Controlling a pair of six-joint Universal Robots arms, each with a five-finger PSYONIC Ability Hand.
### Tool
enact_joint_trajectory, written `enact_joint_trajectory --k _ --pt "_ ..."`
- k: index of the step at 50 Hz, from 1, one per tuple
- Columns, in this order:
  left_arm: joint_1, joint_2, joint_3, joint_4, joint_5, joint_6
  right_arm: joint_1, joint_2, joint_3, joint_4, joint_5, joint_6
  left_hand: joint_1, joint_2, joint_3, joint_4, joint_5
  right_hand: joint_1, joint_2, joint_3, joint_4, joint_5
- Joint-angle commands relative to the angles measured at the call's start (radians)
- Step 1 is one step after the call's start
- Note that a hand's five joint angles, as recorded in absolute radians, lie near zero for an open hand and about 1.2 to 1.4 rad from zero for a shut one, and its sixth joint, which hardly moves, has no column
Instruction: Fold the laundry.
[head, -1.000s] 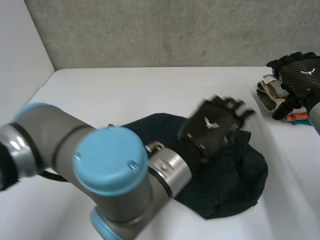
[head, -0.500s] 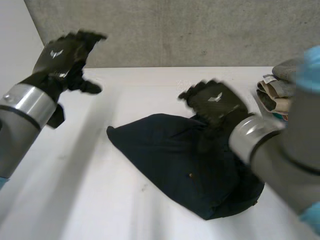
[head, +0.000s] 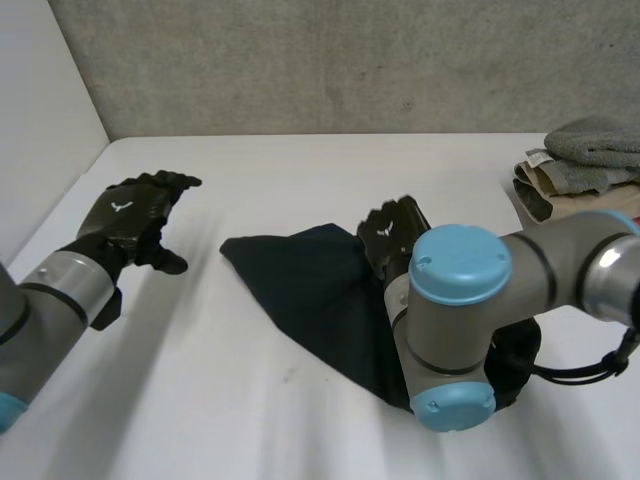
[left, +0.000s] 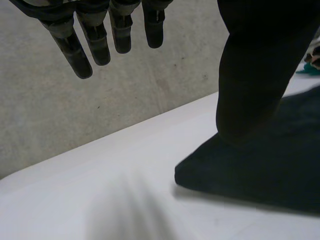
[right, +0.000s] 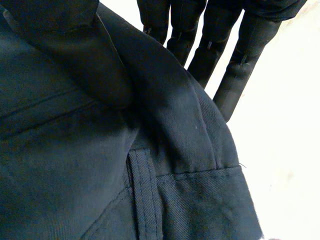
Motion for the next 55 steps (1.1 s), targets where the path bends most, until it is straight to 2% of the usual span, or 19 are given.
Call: enact_joint_trajectory --k 1,8,13,16,18,19,20,27,31,32,37,42,49,55 --pt "-0.055 -0.144 0.058 0.057 0.001 0.090 0.028 -0.238 0.131 0.010 -0.137 0.083 -0.018 -0.030 -0.036 -0.027 -0.443 0.285 0.225 0.218 0.205 0.245" --pt "-0.146 -0.269 0.128 0.050 -0.002 0.145 0.035 -0.347 0.209 0.051 -0.203 0.089 -0.018 -0.030 -0.036 -0.027 -0.443 0.285 0.225 0.218 0.205 0.245" --pt "-0.187 -0.372 0.190 0.034 -0.057 0.183 0.024 -0.393 0.234 0.074 -0.212 0.099 -0.012 -0.024 -0.030 -0.021 -0.437 0.285 0.225 0.218 0.205 0.245" --pt "-0.190 -0.401 0.234 0.034 -0.101 0.193 0.016 -0.408 0.238 0.083 -0.220 0.106 0.261 0.249 0.242 0.252 -0.164 0.285 0.225 0.218 0.205 0.245" --pt "-0.189 -0.423 0.285 0.038 -0.123 0.193 0.010 -0.412 0.232 0.083 -0.234 0.112 0.732 0.720 0.714 0.723 0.307 0.285 0.225 0.218 0.205 0.245" --pt "-0.187 -0.429 0.306 0.040 -0.123 0.193 0.005 -0.412 0.231 0.082 -0.238 0.109 0.900 0.888 0.882 0.891 0.475 0.285 0.225 0.218 0.205 0.245" --pt "-0.187 -0.438 0.346 0.046 -0.121 0.191 -0.004 -0.409 0.217 0.073 -0.251 0.106 1.201 1.189 1.183 1.192 0.776 0.285 0.225 0.218 0.205 0.245" --pt "-0.187 -0.423 0.572 0.136 -0.160 0.196 -0.068 -0.327 0.021 -0.076 -0.271 0.007 1.204 1.192 1.186 1.195 0.779 0.285 0.225 0.218 0.205 0.245" --pt "-0.183 -0.362 0.719 0.259 -0.198 0.177 -0.114 -0.258 -0.169 -0.304 -0.268 -0.075 1.204 1.192 1.186 1.195 0.779 0.285 0.225 0.218 0.205 0.245" --pt "-0.183 -0.339 0.762 0.324 -0.215 0.164 -0.123 -0.237 -0.230 -0.428 -0.269 -0.084 1.204 1.192 1.186 1.195 0.779 0.285 0.225 0.218 0.205 0.245" --pt "-0.183 -0.259 0.808 0.486 -0.242 0.122 -0.146 -0.195 -0.343 -0.719 -0.307 -0.047 1.204 1.192 1.186 1.195 0.779 0.285 0.225 0.218 0.205 0.245" --pt "-0.177 -0.196 0.779 0.517 -0.243 0.123 -0.159 -0.180 -0.372 -0.675 -0.350 0.054 1.204 1.192 1.186 1.195 0.779 0.285 0.225 0.218 0.205 0.245" --pt "-0.152 -0.116 0.595 0.422 -0.226 0.108 -0.171 -0.175 -0.293 -0.520 -0.398 0.145 1.204 1.192 1.186 1.195 0.779 0.285 0.225 0.218 0.205 0.245" --pt "-0.157 -0.090 0.329 0.393 -0.120 0.111 -0.179 -0.160 -0.130 -0.371 -0.419 0.157 1.204 1.192 1.186 1.195 0.779 0.285 0.225 0.218 0.205 0.245"
